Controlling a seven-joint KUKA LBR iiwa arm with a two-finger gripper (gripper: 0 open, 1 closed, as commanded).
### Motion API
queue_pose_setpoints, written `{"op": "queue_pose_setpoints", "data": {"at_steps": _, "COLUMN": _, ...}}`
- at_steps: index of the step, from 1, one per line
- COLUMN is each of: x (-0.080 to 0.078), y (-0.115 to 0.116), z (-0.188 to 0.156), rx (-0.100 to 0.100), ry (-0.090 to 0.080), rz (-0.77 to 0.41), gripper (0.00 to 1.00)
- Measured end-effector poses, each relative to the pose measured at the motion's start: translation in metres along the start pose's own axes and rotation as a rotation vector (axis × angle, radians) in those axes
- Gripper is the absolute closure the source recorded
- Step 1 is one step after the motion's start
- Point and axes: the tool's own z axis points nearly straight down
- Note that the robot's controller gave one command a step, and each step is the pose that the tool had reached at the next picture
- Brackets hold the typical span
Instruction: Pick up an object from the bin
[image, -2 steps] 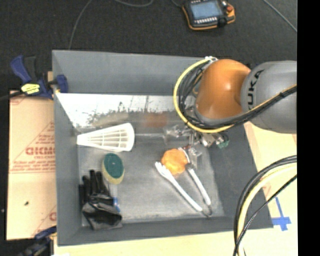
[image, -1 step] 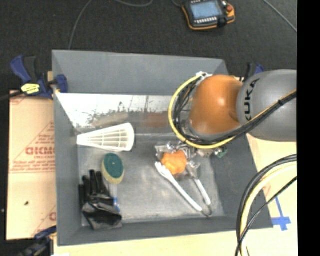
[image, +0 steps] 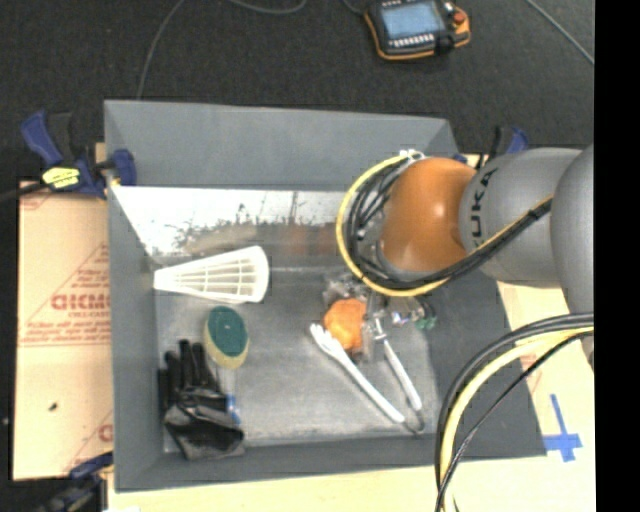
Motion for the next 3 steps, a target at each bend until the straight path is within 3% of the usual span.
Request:
{"op": "queue_pose_setpoints", "data": {"at_steps": 1, "x": 0.007, "y": 0.003, "z": 0.000, "rx": -0.001, "ry": -0.001, "rz": -0.794, "gripper": 1.00}}
{"op": "queue_pose_setpoints", "data": {"at_steps": 2, "x": 0.008, "y": 0.003, "z": 0.000, "rx": -0.002, "ry": 0.000, "rz": -0.797, "gripper": 1.00}}
{"op": "queue_pose_setpoints", "data": {"at_steps": 3, "x": 0.009, "y": 0.003, "z": -0.029, "rx": -0.004, "ry": 0.002, "rz": -0.795, "gripper": 1.00}}
